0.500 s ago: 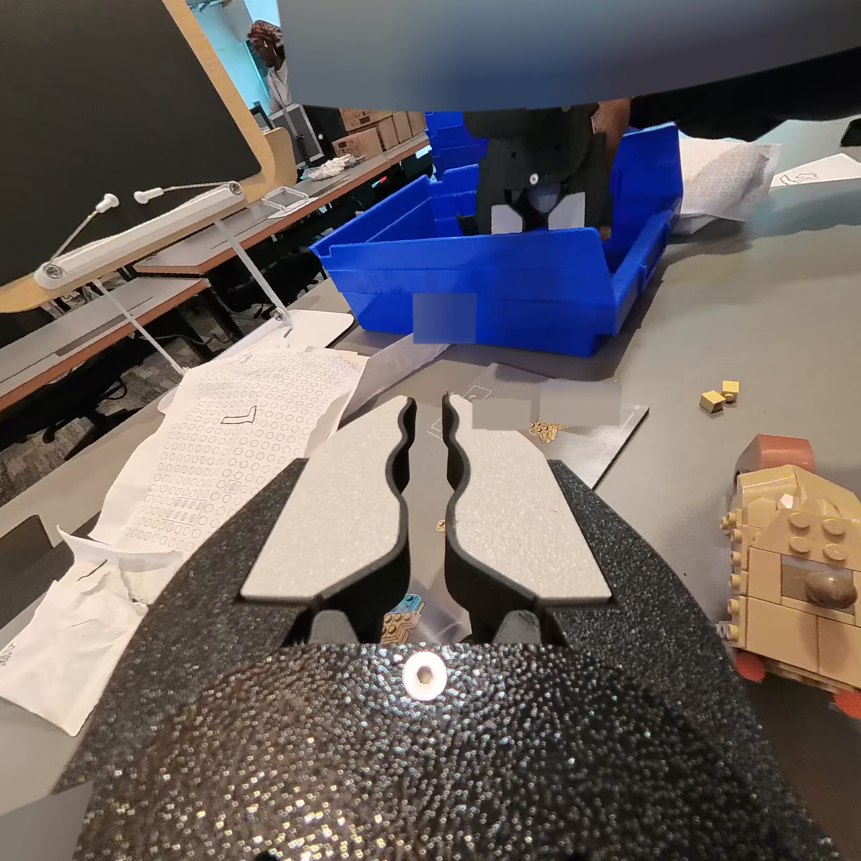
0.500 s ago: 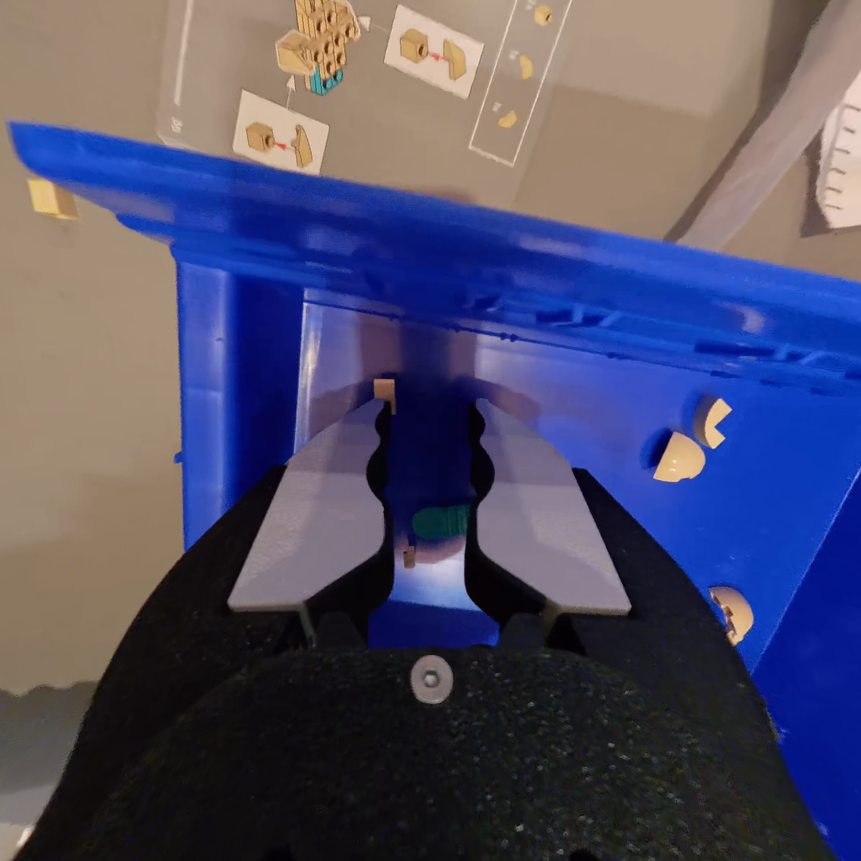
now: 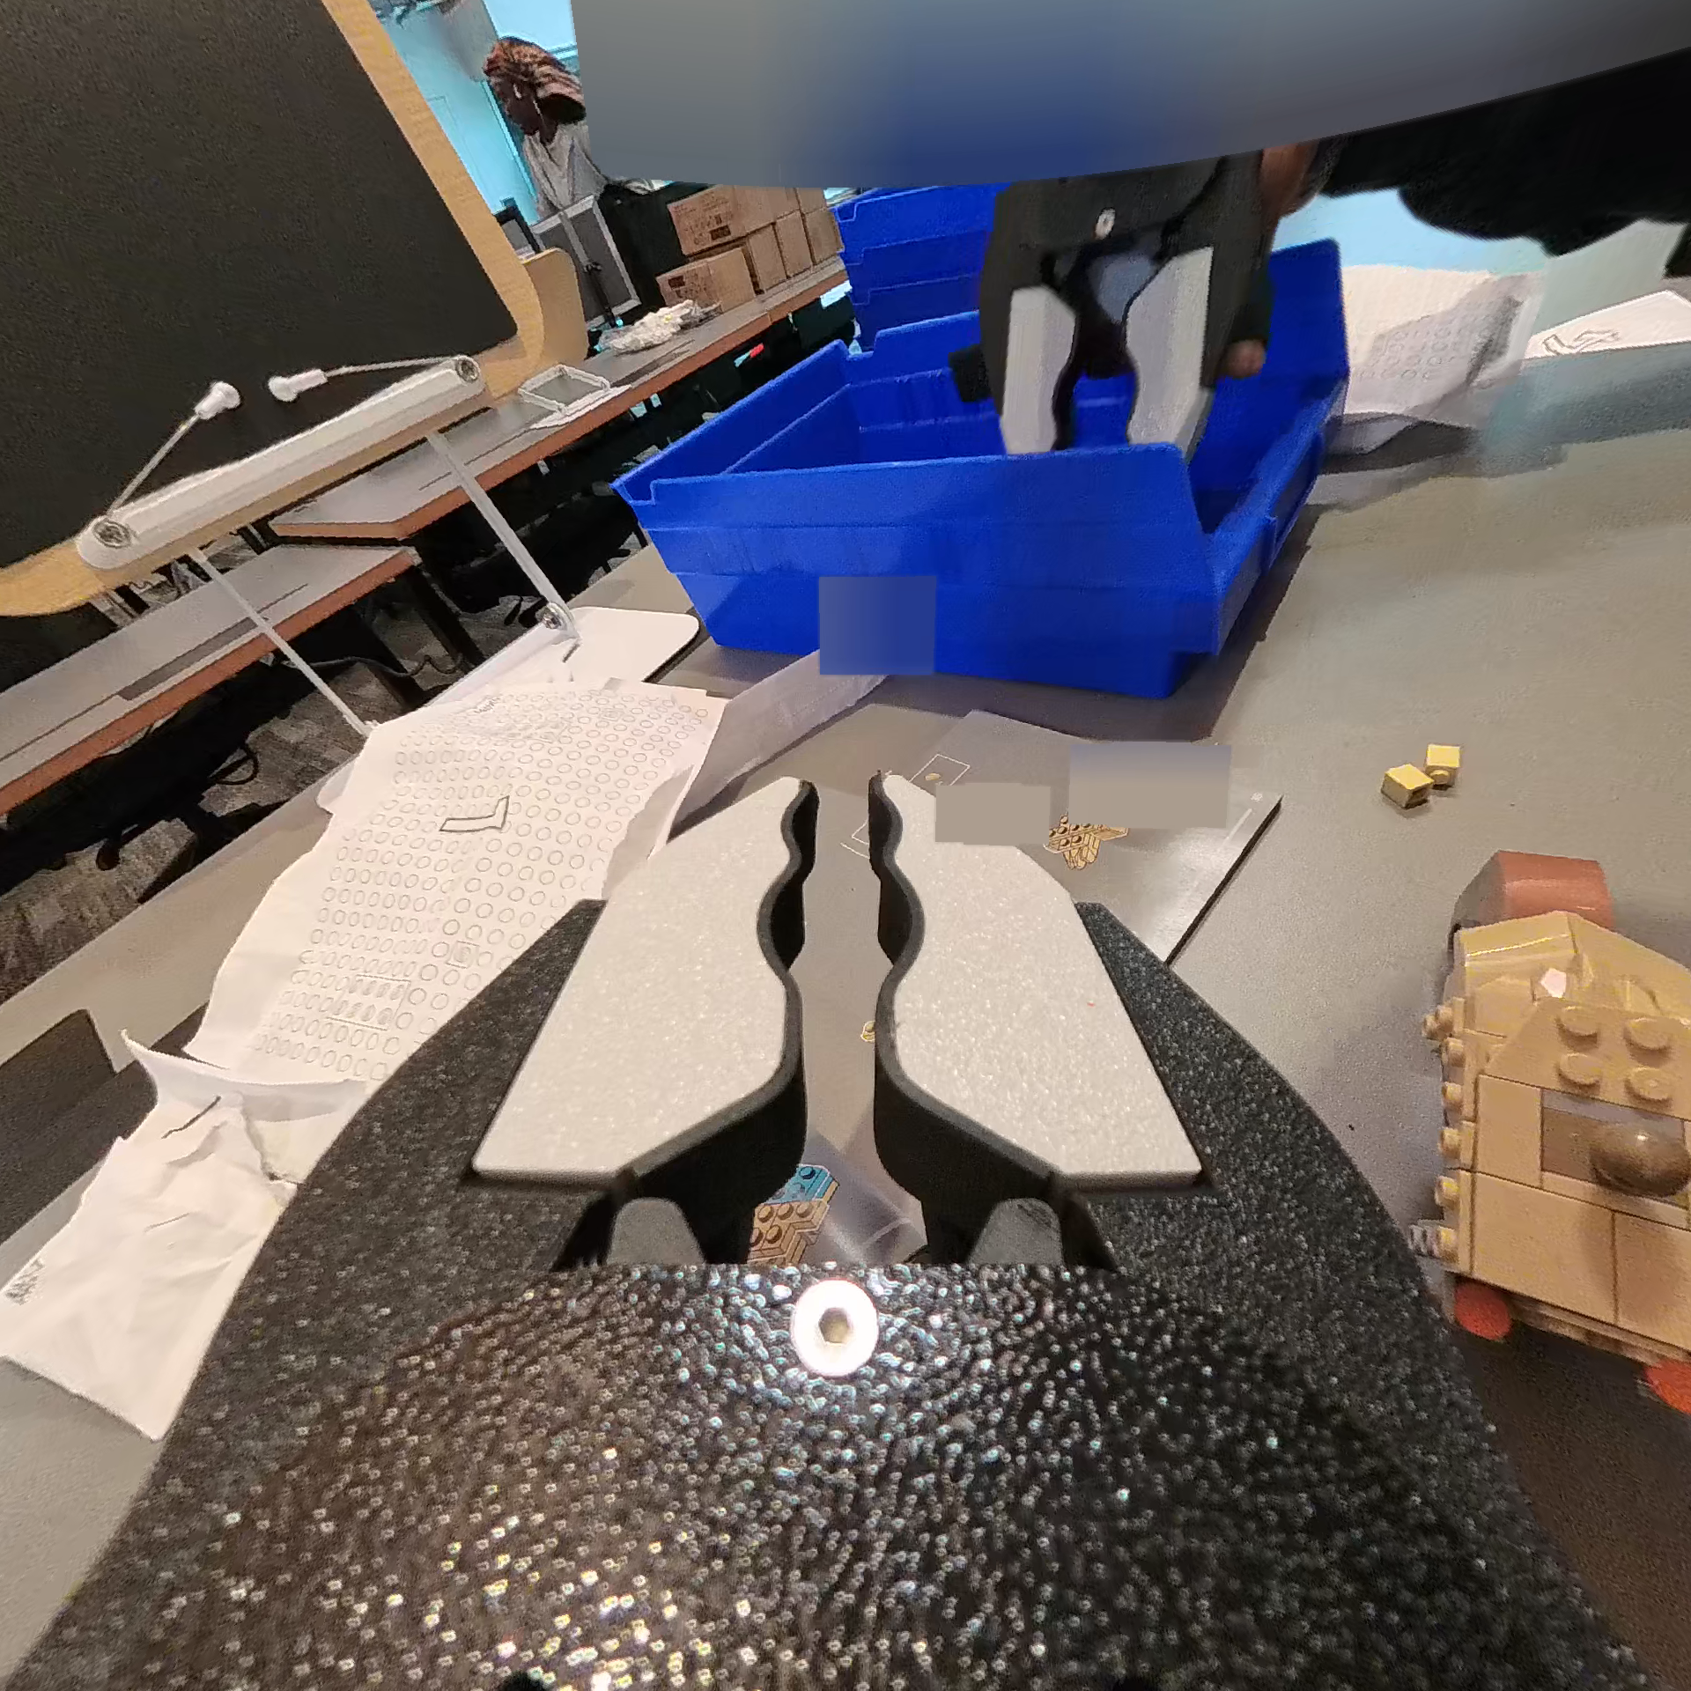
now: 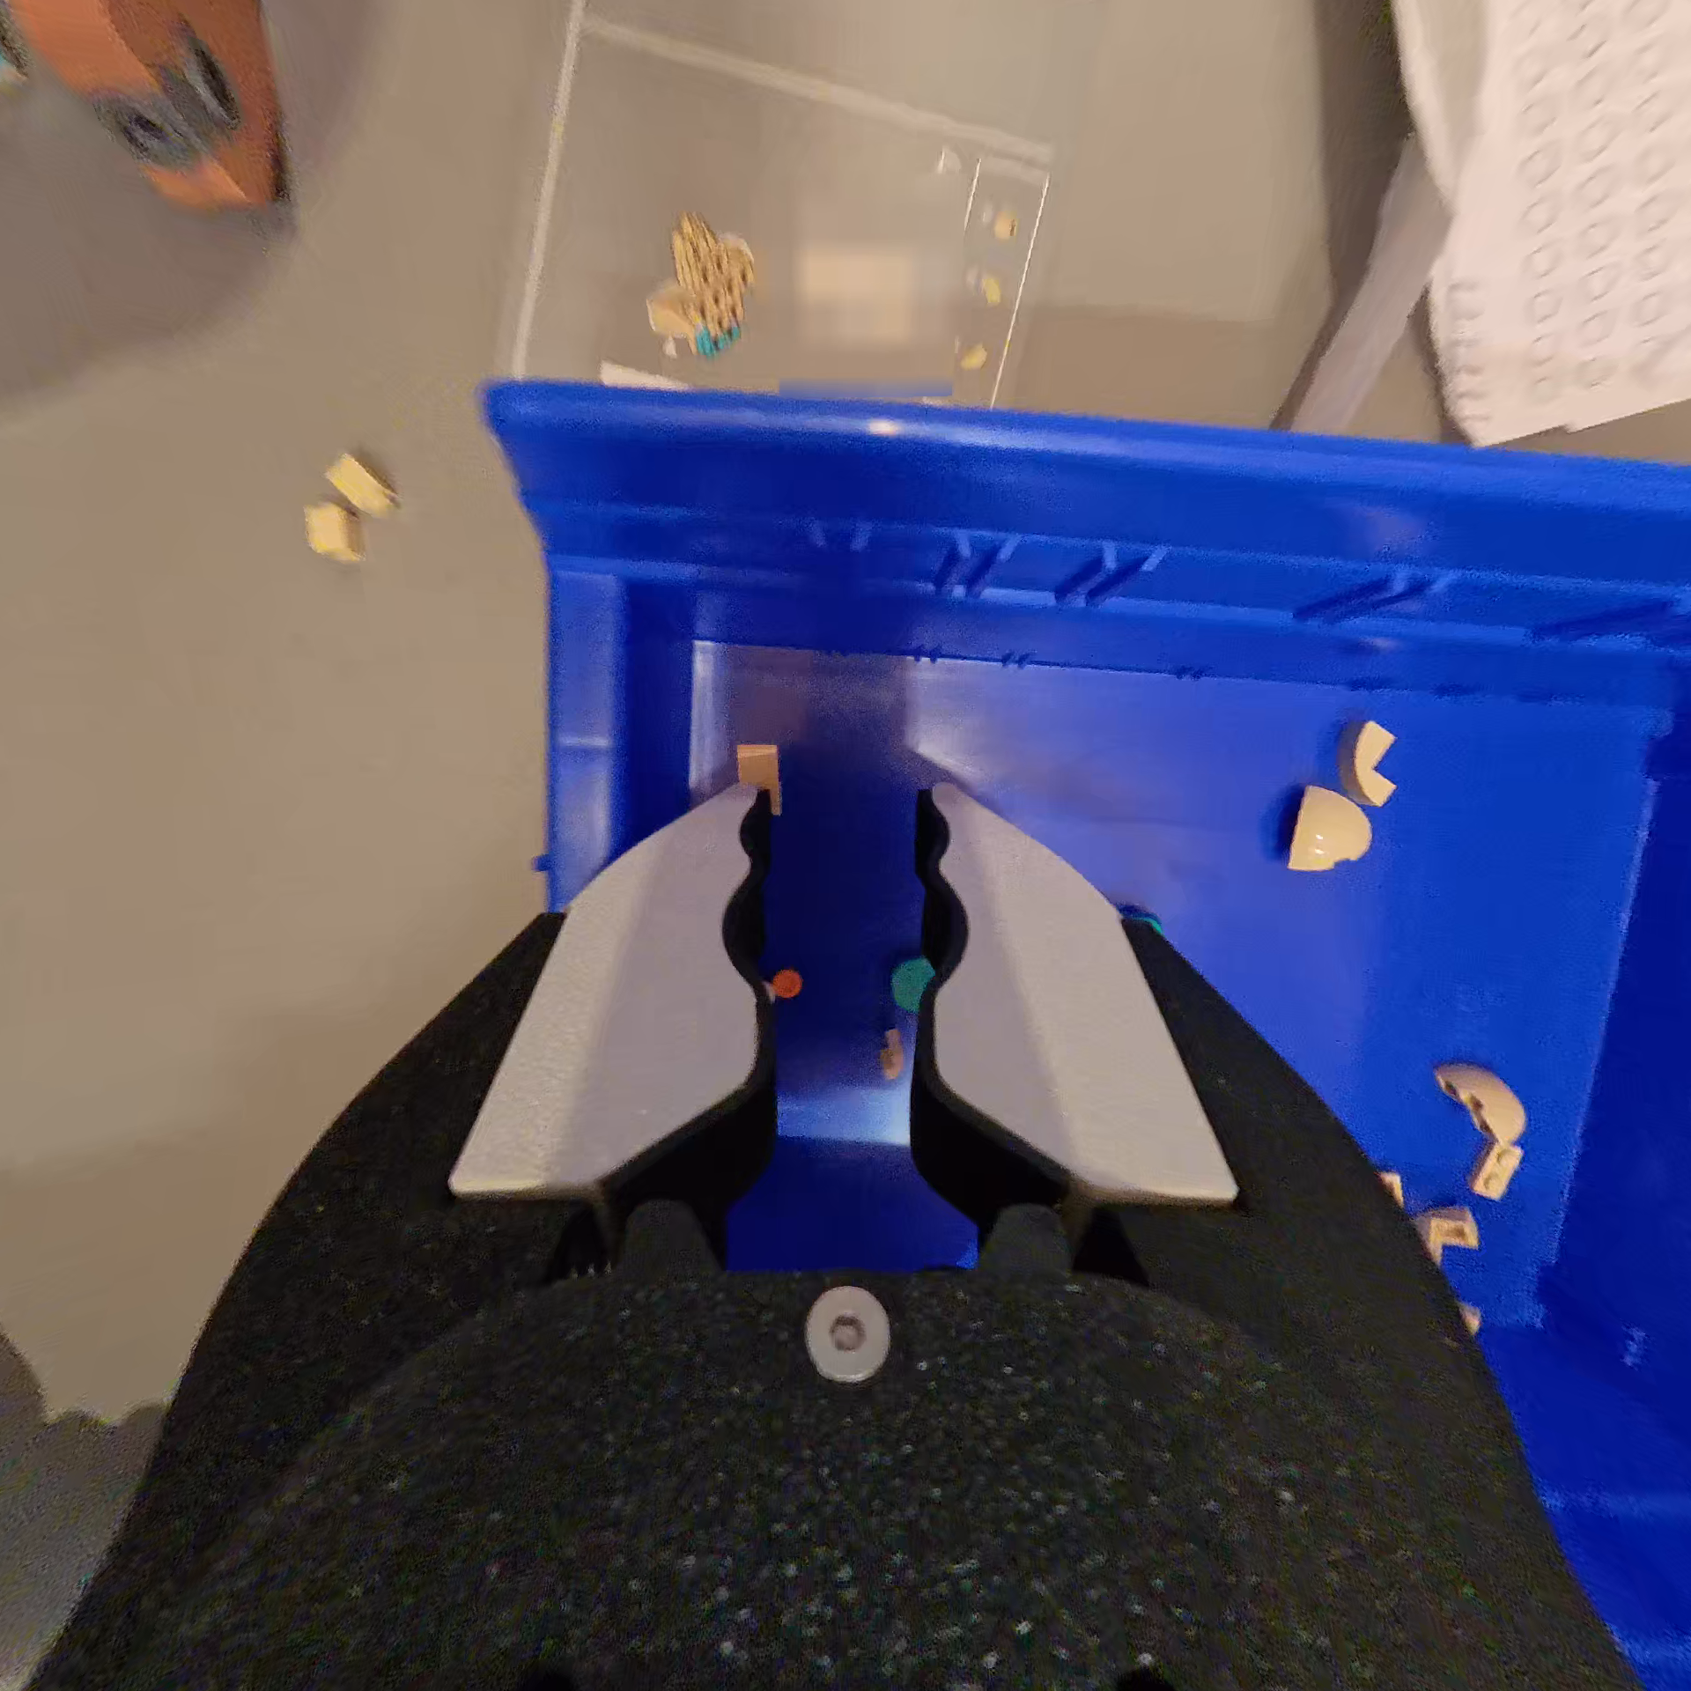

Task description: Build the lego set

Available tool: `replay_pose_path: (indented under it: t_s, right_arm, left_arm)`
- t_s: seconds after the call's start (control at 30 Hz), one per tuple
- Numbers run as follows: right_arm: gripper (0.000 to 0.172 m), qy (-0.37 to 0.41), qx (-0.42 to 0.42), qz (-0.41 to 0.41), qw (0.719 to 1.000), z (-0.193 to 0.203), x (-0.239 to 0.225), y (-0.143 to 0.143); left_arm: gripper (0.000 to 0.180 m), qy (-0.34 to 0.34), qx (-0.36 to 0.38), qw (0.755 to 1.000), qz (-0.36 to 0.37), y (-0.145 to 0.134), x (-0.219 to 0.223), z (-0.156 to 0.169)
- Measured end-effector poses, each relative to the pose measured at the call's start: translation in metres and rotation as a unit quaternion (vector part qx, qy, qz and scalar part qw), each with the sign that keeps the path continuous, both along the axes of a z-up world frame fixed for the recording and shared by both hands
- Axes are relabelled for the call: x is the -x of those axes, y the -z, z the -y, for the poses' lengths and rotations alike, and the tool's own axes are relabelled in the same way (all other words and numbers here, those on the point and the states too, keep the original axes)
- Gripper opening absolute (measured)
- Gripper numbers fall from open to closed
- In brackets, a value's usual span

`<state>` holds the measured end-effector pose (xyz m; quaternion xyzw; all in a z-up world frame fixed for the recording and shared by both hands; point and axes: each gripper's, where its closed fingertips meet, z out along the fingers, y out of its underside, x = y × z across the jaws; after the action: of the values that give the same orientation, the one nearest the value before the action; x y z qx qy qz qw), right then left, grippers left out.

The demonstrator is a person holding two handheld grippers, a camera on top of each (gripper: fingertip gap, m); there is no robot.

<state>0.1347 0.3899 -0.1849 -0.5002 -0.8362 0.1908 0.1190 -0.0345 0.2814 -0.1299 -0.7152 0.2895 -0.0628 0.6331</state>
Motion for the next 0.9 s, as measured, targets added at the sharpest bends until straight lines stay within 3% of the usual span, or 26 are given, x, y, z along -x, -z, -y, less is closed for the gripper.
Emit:
replay_pose_path:
  t_s: [0.2,0.33,0.53,0.73,0.9]
  right_arm:
    - [0.030,0.034,-0.016,-0.081,0.996,0.046,-0.014,-0.041]
    - [0.032,0.039,-0.024,-0.079,0.996,0.095,-0.011,-0.018]
    - [0.036,0.043,-0.005,-0.096,0.994,0.137,0.004,0.003]
    - [0.037,0.054,0.007,-0.136,0.989,0.143,0.012,-0.008]
    - [0.037,0.052,0.034,-0.157,0.986,0.153,0.008,-0.014]
  left_arm:
    - [0.011,0.011,-0.014,1.000,-0.005,-0.011,-0.008,0.006]
    - [0.011,0.060,-0.015,0.998,-0.015,-0.016,-0.029,0.018]
    - [0.009,0.225,0.017,0.974,-0.039,-0.024,-0.096,0.060]
    - [0.007,0.302,0.095,0.937,-0.145,0.004,-0.155,0.087]
    - [0.007,0.275,0.097,0.929,-0.227,0.024,-0.169,0.082]
